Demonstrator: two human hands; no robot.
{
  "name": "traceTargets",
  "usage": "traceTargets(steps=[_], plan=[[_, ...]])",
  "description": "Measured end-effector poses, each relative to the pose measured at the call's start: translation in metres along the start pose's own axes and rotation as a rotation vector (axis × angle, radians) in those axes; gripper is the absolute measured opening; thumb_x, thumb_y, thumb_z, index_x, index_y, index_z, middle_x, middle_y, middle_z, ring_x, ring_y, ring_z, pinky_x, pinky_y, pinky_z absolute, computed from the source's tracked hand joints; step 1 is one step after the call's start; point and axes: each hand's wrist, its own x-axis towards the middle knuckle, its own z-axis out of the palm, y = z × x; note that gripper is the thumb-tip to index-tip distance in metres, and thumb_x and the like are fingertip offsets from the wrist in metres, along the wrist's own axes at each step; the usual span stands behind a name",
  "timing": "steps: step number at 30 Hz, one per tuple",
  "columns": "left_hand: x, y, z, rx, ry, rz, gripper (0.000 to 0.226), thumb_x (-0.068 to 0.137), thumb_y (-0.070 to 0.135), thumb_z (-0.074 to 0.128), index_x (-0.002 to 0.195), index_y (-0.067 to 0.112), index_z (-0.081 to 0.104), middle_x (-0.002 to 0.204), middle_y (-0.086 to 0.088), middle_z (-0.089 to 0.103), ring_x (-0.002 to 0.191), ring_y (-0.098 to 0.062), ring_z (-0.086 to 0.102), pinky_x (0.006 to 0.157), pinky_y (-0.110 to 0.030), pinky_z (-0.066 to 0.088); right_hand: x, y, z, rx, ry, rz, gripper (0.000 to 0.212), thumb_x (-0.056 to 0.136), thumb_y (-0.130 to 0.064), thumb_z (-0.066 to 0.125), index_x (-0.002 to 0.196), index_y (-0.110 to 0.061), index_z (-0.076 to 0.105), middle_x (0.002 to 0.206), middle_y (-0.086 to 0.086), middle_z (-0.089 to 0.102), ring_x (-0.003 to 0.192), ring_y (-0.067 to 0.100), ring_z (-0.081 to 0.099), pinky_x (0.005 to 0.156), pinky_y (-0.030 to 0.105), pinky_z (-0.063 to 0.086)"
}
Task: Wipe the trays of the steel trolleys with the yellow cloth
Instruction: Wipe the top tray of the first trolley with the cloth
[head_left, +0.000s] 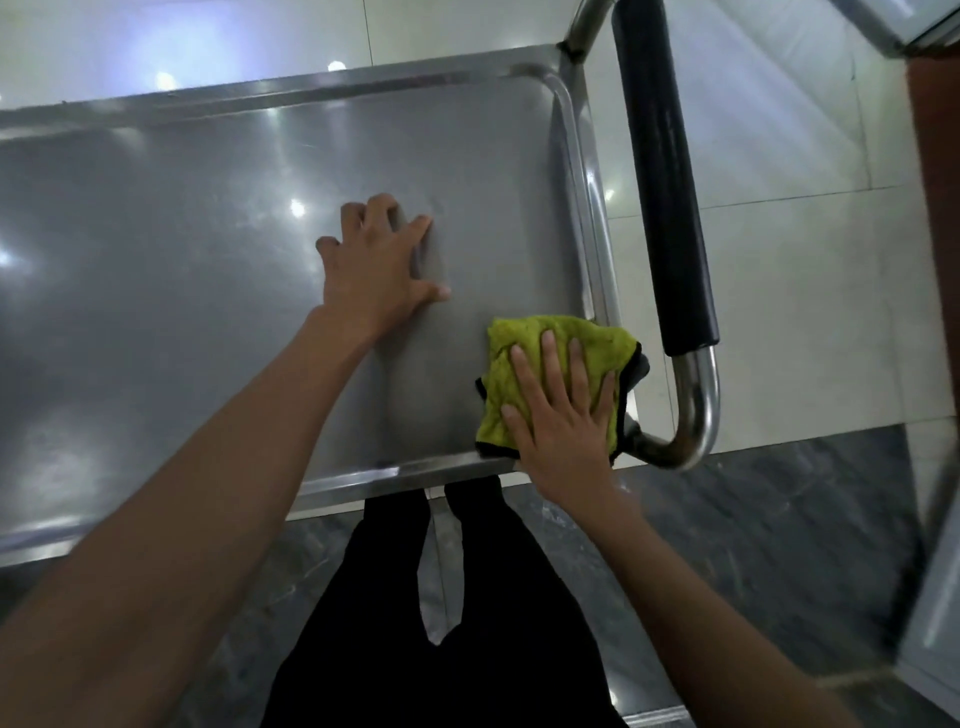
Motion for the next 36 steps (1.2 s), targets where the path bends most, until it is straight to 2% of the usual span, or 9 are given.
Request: traceTargets(steps=[4, 9, 14, 18, 22, 25, 28, 32, 36], plan=[[-0.002, -0.006, 0.004, -0.019, -0.041, -0.019, 0.091, 0.069, 0.074, 0.07, 0.146, 0.04, 0.036, 0.157, -0.007, 0.02, 0.146, -0.041, 0.011, 0.104, -0.08, 0.019, -0.026, -0.003, 0.005, -0.048, -0.012, -0.044, 0.066, 0.101, -0.052, 0.035, 0.16, -0.032, 0.012, 0.168, 0.003, 0.005, 0.155, 0.031, 0.003, 0.116, 0.069, 0.011], [-0.006, -0.014, 0.008, 0.034, -0.034, 0.009, 0.093, 0.072, 0.081, 0.059, 0.151, 0.045, 0.026, 0.162, -0.007, 0.012, 0.148, -0.043, 0.006, 0.104, -0.077, 0.023, -0.014, -0.012, 0.002, -0.032, -0.004, 0.005, 0.064, 0.101, -0.052, 0.036, 0.159, -0.034, 0.014, 0.168, 0.001, 0.006, 0.155, 0.029, 0.003, 0.116, 0.068, 0.009], [0.003, -0.015, 0.009, 0.058, -0.052, 0.042, 0.092, 0.076, 0.085, 0.047, 0.153, 0.045, 0.017, 0.165, -0.006, 0.006, 0.151, -0.042, 0.001, 0.105, -0.076, 0.023, 0.03, -0.019, -0.002, -0.006, -0.022, 0.024, 0.059, 0.104, -0.053, 0.025, 0.159, -0.038, 0.011, 0.168, -0.004, 0.003, 0.155, 0.025, -0.002, 0.116, 0.069, 0.008], [0.0, -0.023, 0.009, 0.107, 0.002, 0.081, 0.084, 0.086, 0.081, 0.036, 0.155, 0.036, 0.02, 0.165, -0.005, 0.012, 0.151, -0.038, 0.009, 0.106, -0.07, 0.03, 0.092, -0.029, -0.008, 0.014, -0.024, 0.024, 0.058, 0.104, -0.054, 0.024, 0.158, -0.041, 0.009, 0.168, -0.006, 0.002, 0.155, 0.022, -0.007, 0.117, 0.068, 0.004], [0.004, -0.037, 0.006, 0.036, 0.053, 0.089, 0.085, 0.092, 0.068, 0.044, 0.155, 0.014, 0.025, 0.164, -0.001, 0.021, 0.151, -0.028, 0.017, 0.107, -0.062, 0.039, 0.165, -0.04, -0.018, 0.035, -0.028, 0.05, 0.058, 0.103, -0.055, 0.023, 0.157, -0.043, 0.008, 0.168, -0.007, 0.002, 0.154, 0.021, -0.008, 0.117, 0.066, -0.002], [0.003, -0.041, 0.003, -0.001, 0.06, 0.087, 0.083, 0.089, 0.066, 0.055, 0.153, 0.018, 0.03, 0.164, 0.001, 0.02, 0.15, -0.025, 0.019, 0.104, -0.058, 0.041, 0.219, -0.047, -0.027, 0.042, -0.038, 0.049, 0.059, 0.101, -0.056, 0.021, 0.157, -0.043, 0.008, 0.168, -0.007, 0.0, 0.154, 0.022, -0.008, 0.117, 0.064, -0.006], [-0.001, -0.039, 0.001, -0.04, 0.04, 0.042, 0.083, 0.085, 0.068, 0.061, 0.152, 0.026, 0.034, 0.163, -0.007, 0.016, 0.142, -0.03, 0.03, 0.103, -0.054, 0.043, 0.274, -0.053, -0.034, 0.017, -0.048, 0.018, 0.06, 0.101, -0.056, 0.019, 0.158, -0.041, 0.007, 0.168, -0.005, -0.002, 0.154, 0.024, -0.009, 0.118, 0.065, -0.005], [-0.002, -0.039, 0.001, -0.053, 0.033, 0.033, 0.082, 0.086, 0.069, 0.058, 0.153, 0.029, 0.031, 0.163, -0.007, 0.011, 0.141, -0.03, 0.03, 0.107, -0.054, 0.04, 0.334, -0.062, -0.04, -0.003, -0.049, -0.035, 0.062, 0.099, -0.058, 0.017, 0.158, -0.041, 0.003, 0.168, -0.004, -0.006, 0.154, 0.026, -0.011, 0.116, 0.066, -0.005], [-0.002, -0.04, 0.002, -0.049, 0.06, 0.037, 0.081, 0.087, 0.069, 0.056, 0.154, 0.029, 0.031, 0.165, -0.005, 0.01, 0.141, -0.028, 0.028, 0.108, -0.052, 0.04, 0.355, -0.068, -0.04, -0.018, -0.039, -0.061, 0.064, 0.098, -0.058, 0.017, 0.158, -0.041, 0.003, 0.168, -0.004, -0.006, 0.154, 0.027, -0.011, 0.115, 0.065, -0.008]])
